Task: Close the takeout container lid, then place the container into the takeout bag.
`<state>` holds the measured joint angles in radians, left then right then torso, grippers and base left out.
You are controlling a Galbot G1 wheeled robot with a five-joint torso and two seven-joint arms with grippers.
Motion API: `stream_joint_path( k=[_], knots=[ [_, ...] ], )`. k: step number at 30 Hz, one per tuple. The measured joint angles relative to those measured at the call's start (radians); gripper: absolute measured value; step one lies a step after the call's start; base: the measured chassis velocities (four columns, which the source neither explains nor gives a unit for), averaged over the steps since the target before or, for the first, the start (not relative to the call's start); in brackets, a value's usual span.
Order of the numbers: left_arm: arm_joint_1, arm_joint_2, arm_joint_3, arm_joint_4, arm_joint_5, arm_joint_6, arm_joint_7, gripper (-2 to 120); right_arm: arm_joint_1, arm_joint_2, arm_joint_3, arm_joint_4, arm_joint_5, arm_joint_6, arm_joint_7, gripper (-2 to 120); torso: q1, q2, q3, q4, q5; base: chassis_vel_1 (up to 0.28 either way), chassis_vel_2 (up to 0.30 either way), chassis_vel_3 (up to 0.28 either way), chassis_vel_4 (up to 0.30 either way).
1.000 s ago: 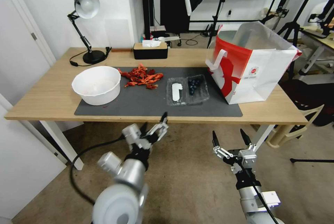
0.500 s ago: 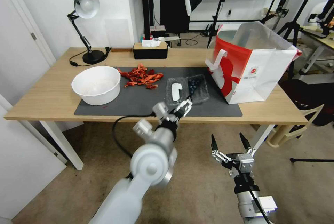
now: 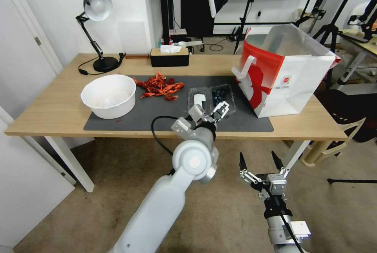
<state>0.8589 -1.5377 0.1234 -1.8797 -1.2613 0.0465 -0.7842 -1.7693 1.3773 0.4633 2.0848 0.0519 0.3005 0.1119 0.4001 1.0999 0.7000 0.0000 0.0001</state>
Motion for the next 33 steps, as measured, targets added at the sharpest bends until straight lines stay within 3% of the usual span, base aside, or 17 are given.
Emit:
stream_joint_path(
  k=[16, 26, 33],
  knots=[
    [-0.054, -0.051, -0.002, 0.136, 0.024, -0.016, -0.02, 100, 0.018, -0.006, 0.0, -0.023, 0.0, 0.002, 0.005, 100, 0.0, 0.0, 0.0, 0.0, -0.0001, 0.0, 0.0, 0.0, 0.0],
    [-0.066, -0.058, 0.001, 0.167, 0.026, -0.017, -0.022, 100, 0.03, -0.014, 0.001, -0.036, 0.003, 0.002, 0.007, 100, 0.0, 0.0, 0.0, 0.0, -0.0001, 0.0, 0.0, 0.0, 0.0],
    [-0.073, -0.065, 0.002, 0.168, 0.017, -0.001, -0.066, 100, 0.034, -0.009, 0.001, -0.049, 0.002, 0.005, 0.008, 100, 0.0, 0.0, 0.0, 0.0001, -0.0001, 0.0, 0.0, 0.0, 0.0]
  ],
)
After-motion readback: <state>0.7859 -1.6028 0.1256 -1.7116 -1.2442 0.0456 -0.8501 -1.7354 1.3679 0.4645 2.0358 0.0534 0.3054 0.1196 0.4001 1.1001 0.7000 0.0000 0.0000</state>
